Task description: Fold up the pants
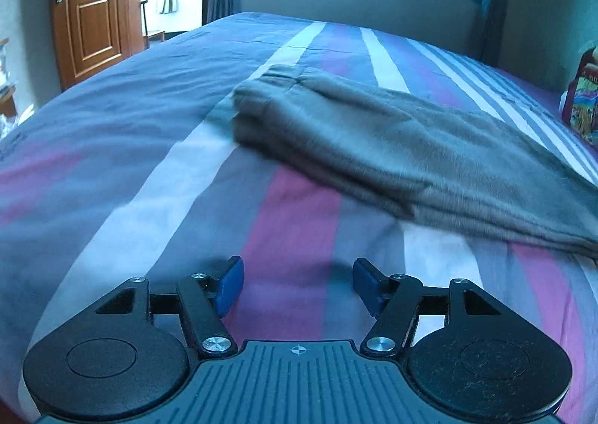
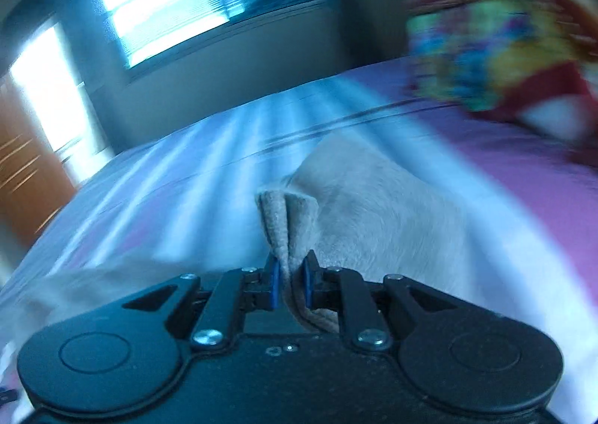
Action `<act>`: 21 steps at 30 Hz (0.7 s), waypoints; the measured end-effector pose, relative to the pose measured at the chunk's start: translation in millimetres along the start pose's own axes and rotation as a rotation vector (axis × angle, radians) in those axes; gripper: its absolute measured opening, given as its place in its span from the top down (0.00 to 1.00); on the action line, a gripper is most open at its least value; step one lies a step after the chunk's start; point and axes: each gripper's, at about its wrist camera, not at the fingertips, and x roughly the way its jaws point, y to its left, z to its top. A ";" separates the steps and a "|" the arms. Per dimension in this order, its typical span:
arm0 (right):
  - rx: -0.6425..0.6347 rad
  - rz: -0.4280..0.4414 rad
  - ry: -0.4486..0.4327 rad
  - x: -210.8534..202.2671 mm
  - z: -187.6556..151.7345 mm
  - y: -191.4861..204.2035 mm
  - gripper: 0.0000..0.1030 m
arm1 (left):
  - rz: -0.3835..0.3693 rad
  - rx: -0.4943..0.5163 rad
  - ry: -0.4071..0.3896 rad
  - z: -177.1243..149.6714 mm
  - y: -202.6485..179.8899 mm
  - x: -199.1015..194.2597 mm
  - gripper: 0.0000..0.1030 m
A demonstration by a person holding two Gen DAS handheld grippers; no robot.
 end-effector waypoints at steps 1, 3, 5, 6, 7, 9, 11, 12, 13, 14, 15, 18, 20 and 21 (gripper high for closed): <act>-0.037 0.038 0.025 10.5 -4.1 21.1 0.89 | -0.010 -0.011 -0.008 -4.8 3.7 -3.3 0.37; -0.153 0.111 0.092 30.7 -22.0 69.1 0.89 | -0.036 -0.053 -0.038 -8.1 12.1 -9.3 0.37; -0.258 0.171 0.175 48.7 -46.2 104.9 0.89 | -0.059 -0.089 -0.052 -9.3 19.4 -11.2 0.35; -0.320 0.193 0.216 55.6 -61.0 120.7 0.89 | -0.065 -0.109 -0.049 -9.5 22.5 -9.3 0.35; -0.386 0.187 0.232 59.7 -72.0 133.6 0.88 | -0.076 -0.127 -0.049 -9.7 25.5 -7.6 0.34; -0.470 0.129 0.210 59.7 -88.3 146.3 0.88 | -0.103 -0.159 -0.055 -10.0 31.2 -6.1 0.33; -0.466 0.119 0.200 58.2 -89.0 144.1 0.88 | -0.120 -0.182 -0.054 -10.3 34.8 -2.9 0.33; -0.472 0.116 0.197 57.1 -87.7 144.3 0.88 | -0.127 -0.193 -0.055 -10.4 36.8 -1.7 0.33; -0.486 0.112 0.194 50.9 -91.6 150.7 0.88 | -0.131 -0.199 -0.056 -11.6 37.0 -3.2 0.33; -0.499 0.107 0.192 50.2 -90.4 151.3 0.88 | -0.135 -0.206 -0.057 -12.6 37.4 -3.9 0.33; -0.509 0.102 0.183 45.0 -96.4 161.8 0.88 | -0.137 -0.210 -0.058 -13.5 38.0 -4.9 0.33; -0.569 0.103 0.137 31.8 -104.0 172.7 0.88 | -0.136 -0.213 -0.060 -13.8 37.3 -3.8 0.33; -0.656 0.083 0.128 31.3 -113.3 185.1 0.88 | -0.132 -0.208 -0.060 -13.7 36.4 -3.9 0.32; -0.689 0.075 0.130 31.4 -118.3 188.8 0.88 | -0.130 -0.204 -0.061 -13.8 35.4 -3.4 0.32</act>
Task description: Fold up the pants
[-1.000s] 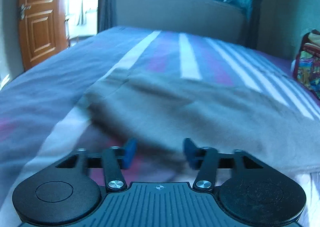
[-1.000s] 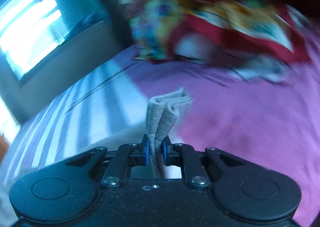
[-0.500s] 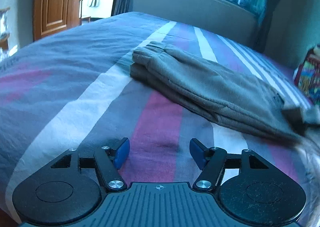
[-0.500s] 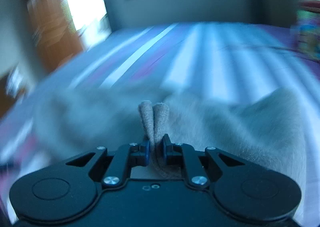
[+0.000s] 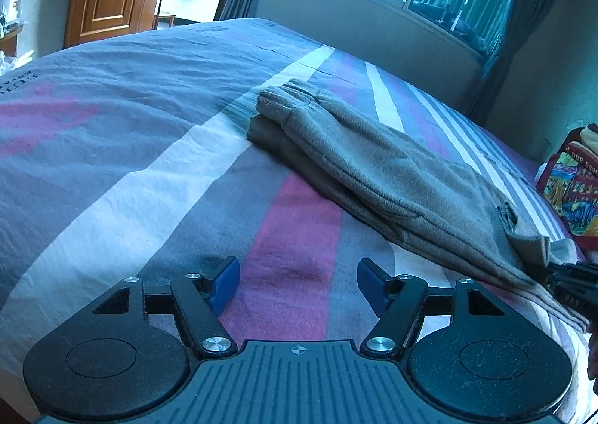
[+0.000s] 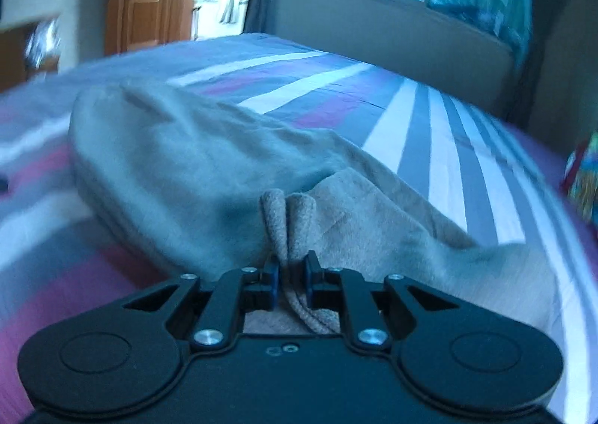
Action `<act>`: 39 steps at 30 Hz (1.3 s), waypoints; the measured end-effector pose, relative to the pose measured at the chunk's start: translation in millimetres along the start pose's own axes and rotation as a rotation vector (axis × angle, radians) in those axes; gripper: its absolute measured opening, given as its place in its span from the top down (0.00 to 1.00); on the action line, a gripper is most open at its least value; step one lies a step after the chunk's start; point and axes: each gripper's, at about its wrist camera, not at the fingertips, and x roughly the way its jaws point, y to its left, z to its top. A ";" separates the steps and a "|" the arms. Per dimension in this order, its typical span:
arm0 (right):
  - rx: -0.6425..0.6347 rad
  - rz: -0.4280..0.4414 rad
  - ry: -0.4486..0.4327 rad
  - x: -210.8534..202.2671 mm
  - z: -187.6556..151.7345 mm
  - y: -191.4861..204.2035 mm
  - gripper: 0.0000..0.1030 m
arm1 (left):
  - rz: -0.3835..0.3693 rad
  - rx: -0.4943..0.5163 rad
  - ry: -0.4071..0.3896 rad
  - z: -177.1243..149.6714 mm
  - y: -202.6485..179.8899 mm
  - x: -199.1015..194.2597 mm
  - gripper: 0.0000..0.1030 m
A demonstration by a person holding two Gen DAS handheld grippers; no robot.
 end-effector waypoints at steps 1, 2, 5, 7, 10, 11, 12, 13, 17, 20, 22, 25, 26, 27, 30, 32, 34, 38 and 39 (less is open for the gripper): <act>-0.028 -0.010 0.012 1.4 -2.0 6.2 0.86 | 0.002 0.003 -0.001 -0.5 -0.6 -1.2 0.32; -0.044 -0.009 0.016 2.3 -3.4 10.6 0.82 | 0.003 0.006 -0.001 -0.8 -1.2 -1.2 0.32; 0.092 0.132 -0.005 -2.3 -3.5 11.3 0.44 | 0.010 0.016 -0.002 -1.5 -2.9 -2.2 0.32; 0.193 0.232 -0.072 -11.7 -4.9 5.7 0.40 | 0.018 0.028 -0.003 -1.5 -5.4 -2.1 0.32; 0.300 0.293 -0.121 -22.1 -9.6 -10.4 0.82 | 0.022 0.076 -0.007 0.5 -16.8 -4.4 0.32; 0.330 0.270 -0.140 -28.1 -12.9 -17.6 0.80 | 0.005 0.088 -0.013 2.5 -24.3 -6.1 0.32; 0.352 0.248 -0.160 -35.0 -17.5 -26.7 0.80 | -0.031 0.084 -0.020 5.1 -34.0 -7.7 0.32; 0.376 0.226 -0.172 -41.5 -23.1 -37.4 0.80 | -0.080 0.073 -0.031 8.5 -46.5 -8.4 0.32; 0.461 0.106 -0.200 -64.3 -50.4 -87.1 0.79 | -0.321 0.060 0.035 22.7 -112.8 18.2 0.35; 0.498 0.035 -0.204 -78.0 -71.3 -117.0 0.76 | -0.461 0.026 0.155 27.2 -151.5 58.7 0.52; 0.519 0.001 -0.189 -81.3 -84.8 -130.4 0.76 | -0.476 0.031 0.224 27.5 -168.8 84.8 0.52; 0.552 -0.026 -0.171 -84.1 -101.4 -144.1 0.76 | -0.492 0.002 0.300 26.7 -178.2 114.4 0.52; 0.561 -0.026 -0.161 -84.5 -106.9 -147.9 0.76 | -0.501 -0.011 0.317 27.1 -179.2 121.8 0.52; 0.567 -0.025 -0.155 -84.2 -110.9 -149.8 0.76 | -0.513 -0.026 0.328 28.0 -180.3 128.0 0.52; 0.571 -0.022 -0.139 -80.7 -120.0 -151.5 0.74 | -0.570 -0.098 0.362 28.3 -182.4 147.6 0.52; 0.580 -0.023 -0.125 -77.2 -123.0 -152.7 0.74 | -0.587 -0.106 0.374 26.2 -188.1 157.5 0.53; 0.585 -0.029 -0.105 -70.2 -122.6 -154.1 0.75 | -0.558 -0.061 0.353 23.5 -199.5 157.9 0.90; 0.602 -0.037 -0.095 -67.1 -124.0 -156.8 0.75 | -0.582 -0.022 0.155 19.8 -204.4 113.7 0.90; 0.600 -0.036 -0.096 -67.7 -124.6 -156.3 0.75 | -0.559 -0.012 0.132 14.9 -204.1 107.2 0.90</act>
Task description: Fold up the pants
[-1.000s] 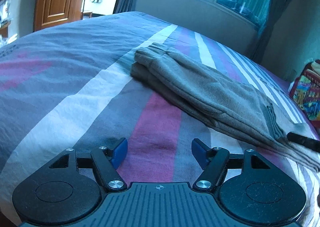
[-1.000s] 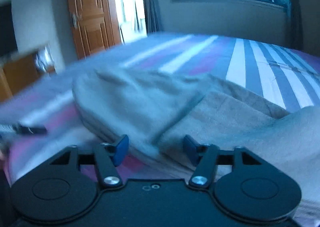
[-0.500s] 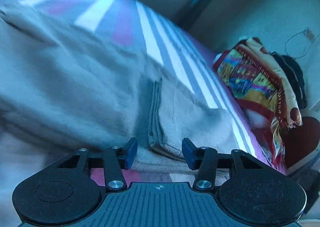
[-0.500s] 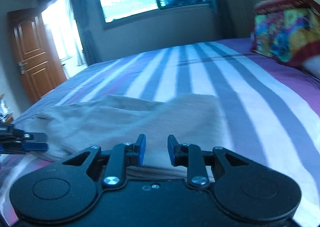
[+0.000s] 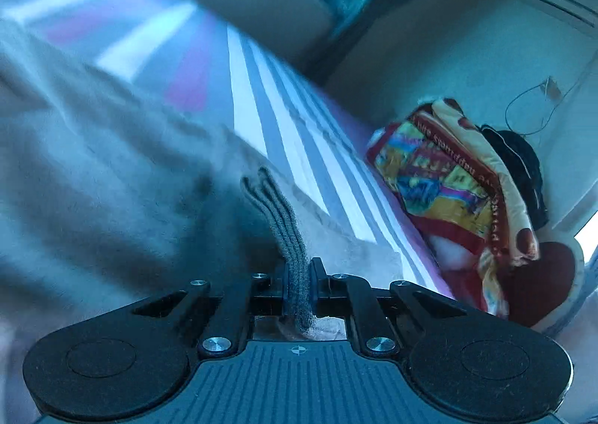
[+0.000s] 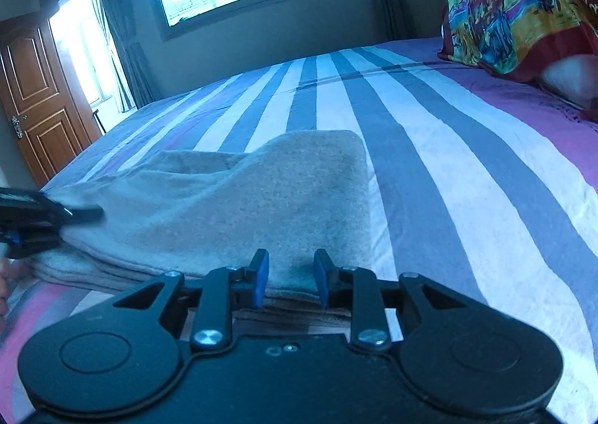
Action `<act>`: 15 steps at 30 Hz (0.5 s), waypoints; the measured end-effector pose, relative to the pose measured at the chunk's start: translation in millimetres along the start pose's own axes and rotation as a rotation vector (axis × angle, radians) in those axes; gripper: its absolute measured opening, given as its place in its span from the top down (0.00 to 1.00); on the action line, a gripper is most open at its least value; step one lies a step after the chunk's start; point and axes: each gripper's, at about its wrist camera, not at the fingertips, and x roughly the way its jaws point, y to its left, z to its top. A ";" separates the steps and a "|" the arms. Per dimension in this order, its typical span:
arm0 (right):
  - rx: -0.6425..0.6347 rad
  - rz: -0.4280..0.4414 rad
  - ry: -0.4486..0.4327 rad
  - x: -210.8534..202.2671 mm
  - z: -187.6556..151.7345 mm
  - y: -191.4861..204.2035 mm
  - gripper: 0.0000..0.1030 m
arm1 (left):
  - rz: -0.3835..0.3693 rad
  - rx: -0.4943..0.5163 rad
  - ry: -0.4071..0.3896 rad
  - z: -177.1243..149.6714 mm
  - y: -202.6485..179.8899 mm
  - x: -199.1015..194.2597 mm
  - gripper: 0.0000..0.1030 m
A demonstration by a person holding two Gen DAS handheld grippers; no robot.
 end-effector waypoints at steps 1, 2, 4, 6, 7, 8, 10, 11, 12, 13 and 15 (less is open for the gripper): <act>-0.003 0.004 0.000 -0.2 -1.1 0.3 0.75 | 0.037 0.004 0.005 -7.2 1.1 0.8 0.90; -0.006 0.010 0.000 0.1 -1.8 0.3 0.75 | 0.086 0.010 0.030 -15.0 5.8 6.4 0.89; -0.011 0.008 0.006 3.7 -4.0 1.6 0.75 | 0.093 -0.017 0.041 -24.9 19.2 12.2 0.86; -0.019 0.006 0.012 6.7 -4.0 3.8 0.75 | 0.074 -0.067 0.035 -22.7 26.2 10.1 0.84; -0.027 0.005 0.015 6.9 -2.6 4.0 0.75 | 0.083 -0.070 0.027 -20.0 26.7 7.7 0.83; -0.034 0.008 0.018 6.4 -1.8 3.7 0.75 | 0.103 -0.063 0.019 -16.8 26.4 4.9 0.83; -0.041 0.013 0.023 5.2 0.5 0.6 0.77 | 0.152 -0.025 -0.038 -7.4 23.2 -4.9 0.83; -0.041 0.013 0.016 3.2 3.7 -1.4 0.77 | 0.152 -0.006 -0.055 -0.1 20.4 -6.6 0.83; -0.035 0.015 -0.004 0.2 7.3 -3.3 0.76 | 0.138 0.005 -0.060 8.6 17.7 -5.5 0.83; -0.029 0.018 -0.027 -1.7 12.5 -4.6 0.75 | 0.118 0.025 -0.049 17.9 12.3 -0.2 0.83; -0.033 0.015 -0.058 3.3 27.2 -6.6 0.80 | 0.107 0.082 -0.008 32.7 0.5 18.7 0.83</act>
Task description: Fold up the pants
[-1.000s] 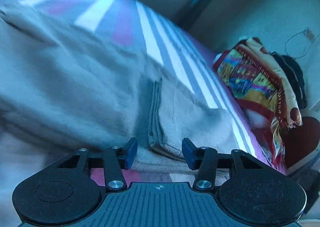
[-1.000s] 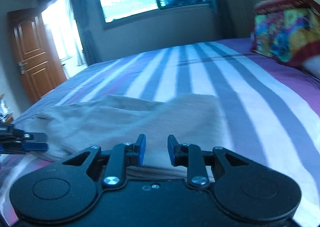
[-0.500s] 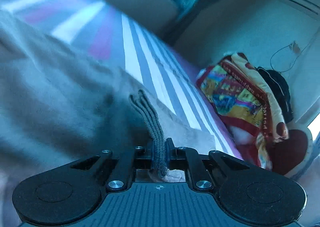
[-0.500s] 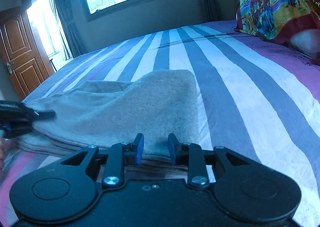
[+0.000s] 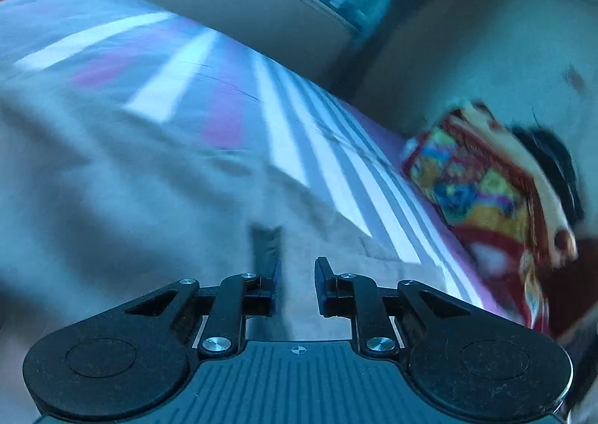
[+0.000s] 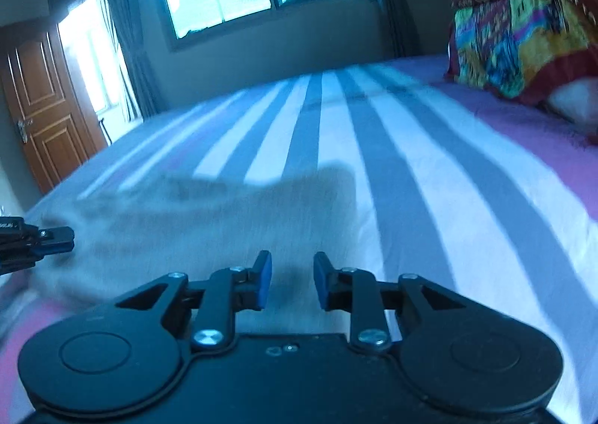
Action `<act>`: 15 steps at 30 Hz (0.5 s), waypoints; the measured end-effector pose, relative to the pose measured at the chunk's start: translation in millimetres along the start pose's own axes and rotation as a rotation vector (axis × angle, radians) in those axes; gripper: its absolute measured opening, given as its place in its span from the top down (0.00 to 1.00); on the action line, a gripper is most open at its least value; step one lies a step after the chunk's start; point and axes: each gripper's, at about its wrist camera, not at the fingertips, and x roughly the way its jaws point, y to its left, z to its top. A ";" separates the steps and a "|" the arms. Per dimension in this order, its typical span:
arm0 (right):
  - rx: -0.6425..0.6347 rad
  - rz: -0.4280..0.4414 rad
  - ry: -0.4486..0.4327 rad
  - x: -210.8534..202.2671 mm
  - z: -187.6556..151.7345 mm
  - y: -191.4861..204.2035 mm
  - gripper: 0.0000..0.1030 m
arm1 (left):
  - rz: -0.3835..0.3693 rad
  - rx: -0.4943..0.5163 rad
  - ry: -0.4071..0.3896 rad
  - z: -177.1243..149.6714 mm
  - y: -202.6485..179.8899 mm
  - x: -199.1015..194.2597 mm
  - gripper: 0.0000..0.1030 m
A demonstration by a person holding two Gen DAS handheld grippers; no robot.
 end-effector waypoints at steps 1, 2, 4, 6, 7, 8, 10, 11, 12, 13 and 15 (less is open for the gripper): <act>-0.010 -0.001 -0.001 7.0 7.9 -0.4 0.82 | 0.012 0.029 0.023 6.8 -6.4 13.7 0.83; -0.018 -0.004 0.008 17.8 17.7 -0.2 0.83 | 0.024 0.042 0.044 12.3 -10.2 26.0 0.83; -0.032 -0.028 0.008 36.5 33.1 -0.8 0.83 | 0.061 0.054 0.071 19.4 -12.4 50.8 0.83; -0.041 -0.050 0.006 55.9 47.9 -3.9 0.82 | 0.119 0.067 0.132 22.6 -7.5 73.4 0.76; -0.039 -0.072 0.033 68.2 53.2 -7.3 0.79 | 0.113 0.057 0.138 22.3 -2.2 78.2 0.73; -0.034 -0.093 0.099 84.6 56.2 -11.9 0.81 | 0.106 0.046 0.143 24.2 -0.8 81.3 0.73; -0.043 -0.104 0.175 105.6 53.6 -18.8 0.82 | 0.100 0.044 0.151 26.7 0.8 76.9 0.73; -0.054 -0.099 0.173 106.0 52.6 -19.4 0.82 | 0.104 0.045 0.147 27.2 -1.5 71.5 0.73; -0.068 -0.099 0.178 102.9 52.4 -17.9 0.82 | 0.101 0.059 0.132 24.0 -4.9 61.9 0.73; -0.075 -0.099 0.177 94.7 52.5 -15.9 0.80 | 0.091 0.072 0.121 19.0 -8.5 50.7 0.73; -0.063 -0.079 0.159 73.7 46.9 -16.3 0.75 | 0.090 0.086 0.146 7.8 -11.6 39.0 0.73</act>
